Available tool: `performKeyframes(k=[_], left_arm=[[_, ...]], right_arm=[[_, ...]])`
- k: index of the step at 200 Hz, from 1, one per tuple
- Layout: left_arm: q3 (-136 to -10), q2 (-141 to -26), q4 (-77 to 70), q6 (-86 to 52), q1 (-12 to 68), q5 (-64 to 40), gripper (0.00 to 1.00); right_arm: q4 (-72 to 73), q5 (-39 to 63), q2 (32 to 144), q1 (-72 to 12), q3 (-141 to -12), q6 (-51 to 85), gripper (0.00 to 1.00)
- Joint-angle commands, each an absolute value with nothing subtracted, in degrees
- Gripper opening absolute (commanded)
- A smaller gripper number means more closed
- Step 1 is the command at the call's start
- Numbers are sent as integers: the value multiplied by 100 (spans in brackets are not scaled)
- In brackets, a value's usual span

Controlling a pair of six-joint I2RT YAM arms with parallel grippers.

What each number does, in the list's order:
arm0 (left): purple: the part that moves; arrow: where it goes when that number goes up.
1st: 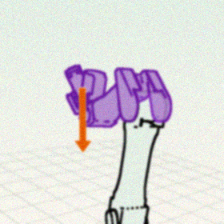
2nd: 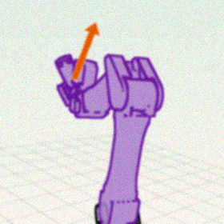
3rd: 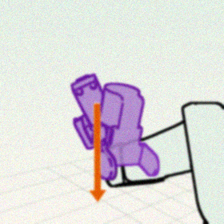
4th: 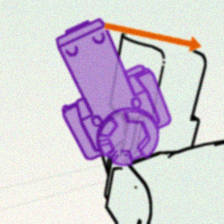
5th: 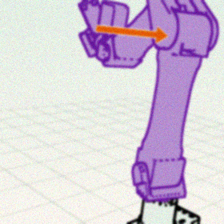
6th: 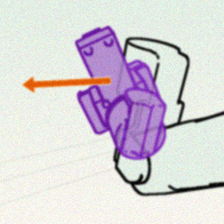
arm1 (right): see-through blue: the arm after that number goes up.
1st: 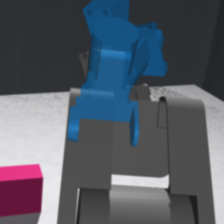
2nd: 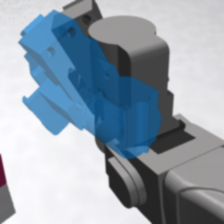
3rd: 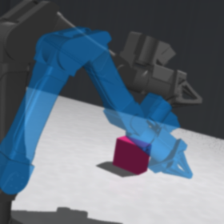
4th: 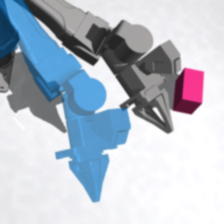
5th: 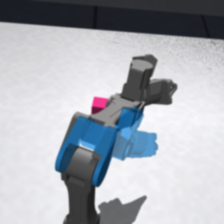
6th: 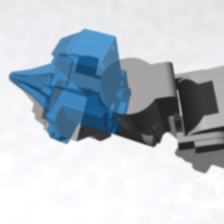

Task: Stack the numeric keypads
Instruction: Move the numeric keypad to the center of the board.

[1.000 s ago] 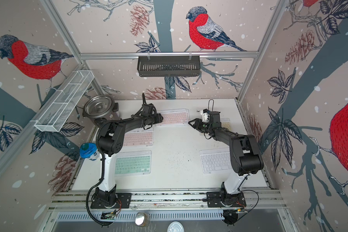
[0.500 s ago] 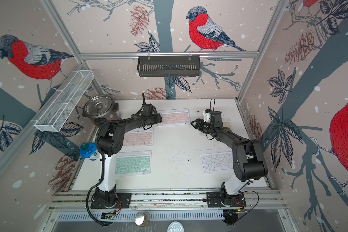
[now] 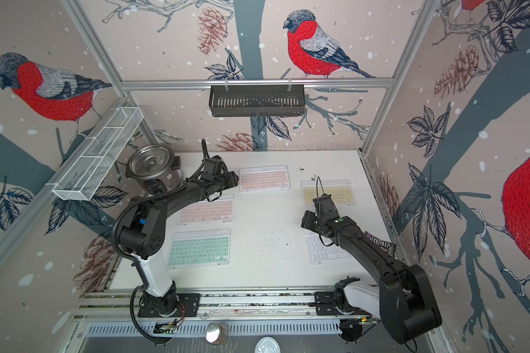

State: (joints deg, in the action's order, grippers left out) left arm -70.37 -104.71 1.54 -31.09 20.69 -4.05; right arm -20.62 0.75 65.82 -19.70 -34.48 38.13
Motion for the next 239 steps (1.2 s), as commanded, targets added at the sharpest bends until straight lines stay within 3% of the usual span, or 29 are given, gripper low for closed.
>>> performKeyframes(k=[1, 120, 239], left_arm=[[-6766, -10047, -42, -3042, 2211, -328, 65], [-5325, -8140, 368, -3089, 2620, -238, 66], [-4887, -7857, 527, -3155, 2619, -137, 66]], right_arm=[[-2563, -290, 6365, -1986, -3132, 4159, 72], [-1680, 23, 6658, -2751, -2424, 4715, 72], [-817, 182, 7512, -3577, -2910, 4764, 72]])
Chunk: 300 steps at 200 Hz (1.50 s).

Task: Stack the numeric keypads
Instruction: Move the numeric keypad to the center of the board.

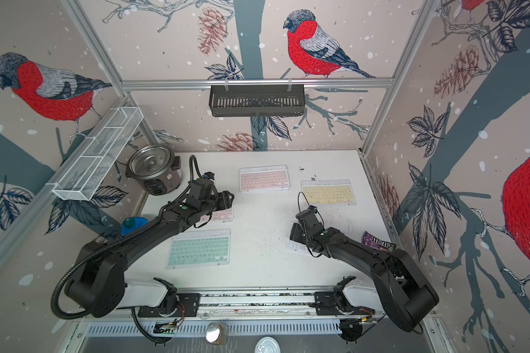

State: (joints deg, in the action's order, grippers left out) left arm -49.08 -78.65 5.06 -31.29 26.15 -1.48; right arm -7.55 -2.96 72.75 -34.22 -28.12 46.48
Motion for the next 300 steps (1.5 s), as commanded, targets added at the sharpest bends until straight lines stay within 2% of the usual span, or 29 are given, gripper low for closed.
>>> performKeyframes(k=[1, 131, 173, 212, 256, 300], left_arm=[[-4887, -7857, 527, -3151, 2619, -139, 66], [-4501, -7612, 938, -3264, 2619, -217, 66], [-4458, -7667, 942, -3296, 2628, -263, 66], [-4426, -7767, 901, -3296, 2751, -341, 66], [-4245, -7902, 562, -3499, 3061, -466, 66], [-4291, -8299, 267, -3662, 3407, -618, 66]], right_arm=[[-808, 188, 7527, -3586, -2918, 4764, 72], [764, 932, 9698, -4319, -4447, 4987, 71], [1330, 1168, 9980, -4369, -4780, 5228, 70], [1129, 1278, 9851, -4349, -5114, 5007, 70], [784, 1601, 9138, -3608, -4872, 4450, 70], [76, 1599, 8583, -2029, -4439, 3524, 71]])
